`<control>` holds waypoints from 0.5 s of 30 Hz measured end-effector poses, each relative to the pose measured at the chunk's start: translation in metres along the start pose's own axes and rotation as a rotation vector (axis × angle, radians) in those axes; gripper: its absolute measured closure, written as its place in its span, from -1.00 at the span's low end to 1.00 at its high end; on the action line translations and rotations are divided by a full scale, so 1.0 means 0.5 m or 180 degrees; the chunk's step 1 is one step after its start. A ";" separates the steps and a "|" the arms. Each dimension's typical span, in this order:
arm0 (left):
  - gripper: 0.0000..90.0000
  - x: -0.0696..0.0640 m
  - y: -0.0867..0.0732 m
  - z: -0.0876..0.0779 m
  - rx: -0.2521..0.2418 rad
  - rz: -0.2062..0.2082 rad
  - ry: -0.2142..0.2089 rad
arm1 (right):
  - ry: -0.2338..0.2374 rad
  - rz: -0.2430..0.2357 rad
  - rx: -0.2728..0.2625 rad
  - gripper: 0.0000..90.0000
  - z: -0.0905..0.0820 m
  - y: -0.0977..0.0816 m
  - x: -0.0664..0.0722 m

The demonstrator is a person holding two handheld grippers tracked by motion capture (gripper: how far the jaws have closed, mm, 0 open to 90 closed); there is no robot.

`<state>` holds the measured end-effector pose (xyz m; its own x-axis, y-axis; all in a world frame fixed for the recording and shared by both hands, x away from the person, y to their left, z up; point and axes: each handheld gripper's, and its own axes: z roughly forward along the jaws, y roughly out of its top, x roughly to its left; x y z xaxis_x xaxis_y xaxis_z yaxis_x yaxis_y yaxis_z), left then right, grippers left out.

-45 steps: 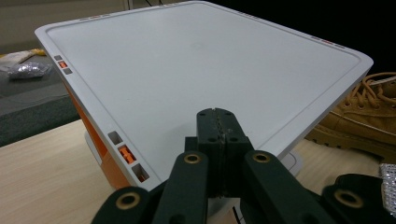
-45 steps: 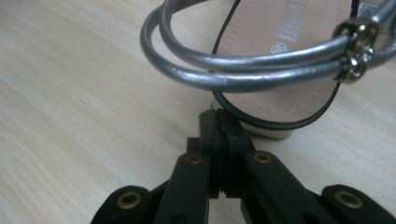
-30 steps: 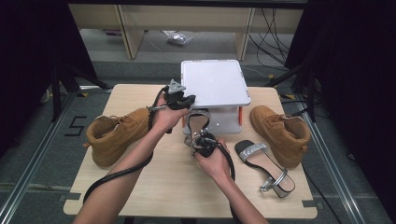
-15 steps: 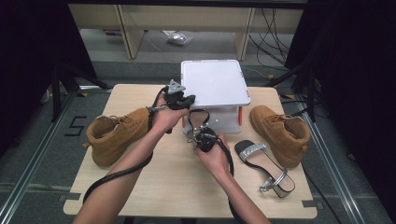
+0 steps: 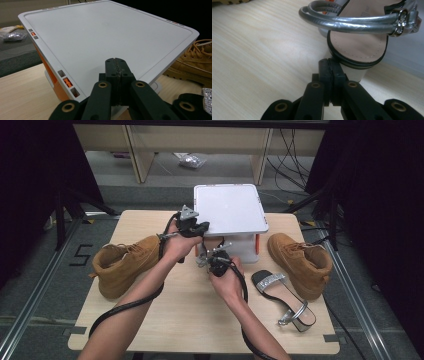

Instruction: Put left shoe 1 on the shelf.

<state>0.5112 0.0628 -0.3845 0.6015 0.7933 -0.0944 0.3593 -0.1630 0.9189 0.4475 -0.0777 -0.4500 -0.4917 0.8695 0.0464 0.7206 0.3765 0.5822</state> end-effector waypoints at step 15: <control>0.97 0.002 0.000 0.000 0.0011 -0.0016 -0.0009 | -0.0090 0.0025 -0.0150 1.00 0.011 0.023 -0.012</control>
<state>0.5117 0.0634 -0.3843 0.6018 0.7924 -0.1001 0.3646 -0.1610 0.9171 0.4614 -0.0770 -0.4481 -0.4715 0.8814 0.0285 0.7003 0.3546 0.6196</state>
